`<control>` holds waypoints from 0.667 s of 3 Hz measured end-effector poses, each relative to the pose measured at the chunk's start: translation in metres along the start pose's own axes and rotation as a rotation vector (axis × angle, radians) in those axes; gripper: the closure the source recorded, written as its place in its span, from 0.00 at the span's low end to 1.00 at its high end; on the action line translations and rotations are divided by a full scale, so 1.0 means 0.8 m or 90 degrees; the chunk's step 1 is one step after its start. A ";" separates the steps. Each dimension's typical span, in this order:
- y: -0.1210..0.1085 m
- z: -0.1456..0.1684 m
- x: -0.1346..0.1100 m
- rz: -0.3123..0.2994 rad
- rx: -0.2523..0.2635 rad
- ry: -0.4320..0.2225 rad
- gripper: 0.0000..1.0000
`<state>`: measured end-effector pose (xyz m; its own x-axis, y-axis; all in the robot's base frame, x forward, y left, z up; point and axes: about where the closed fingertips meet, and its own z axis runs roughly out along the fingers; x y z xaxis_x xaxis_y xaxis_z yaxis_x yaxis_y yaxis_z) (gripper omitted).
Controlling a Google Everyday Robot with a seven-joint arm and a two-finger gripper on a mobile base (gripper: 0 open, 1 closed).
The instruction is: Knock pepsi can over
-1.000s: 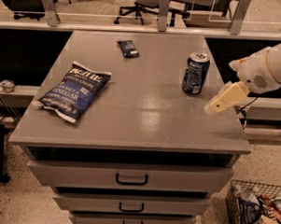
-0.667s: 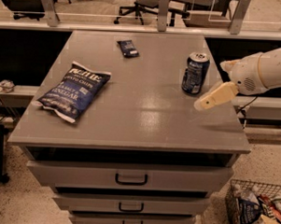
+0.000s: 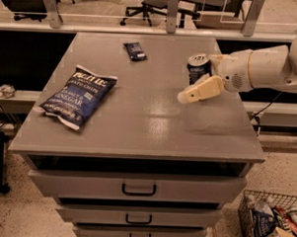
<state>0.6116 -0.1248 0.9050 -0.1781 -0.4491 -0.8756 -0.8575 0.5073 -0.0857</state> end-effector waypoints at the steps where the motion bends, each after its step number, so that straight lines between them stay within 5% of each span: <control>1: 0.022 0.008 -0.059 -0.014 -0.027 -0.055 0.00; 2: 0.035 0.011 -0.085 -0.006 -0.047 -0.086 0.00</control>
Offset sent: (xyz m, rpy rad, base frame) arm -0.0124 0.0649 0.0742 0.1918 -0.0406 0.1040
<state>0.6040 -0.0740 0.9579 -0.1085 -0.3483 -0.9311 -0.8930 0.4457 -0.0627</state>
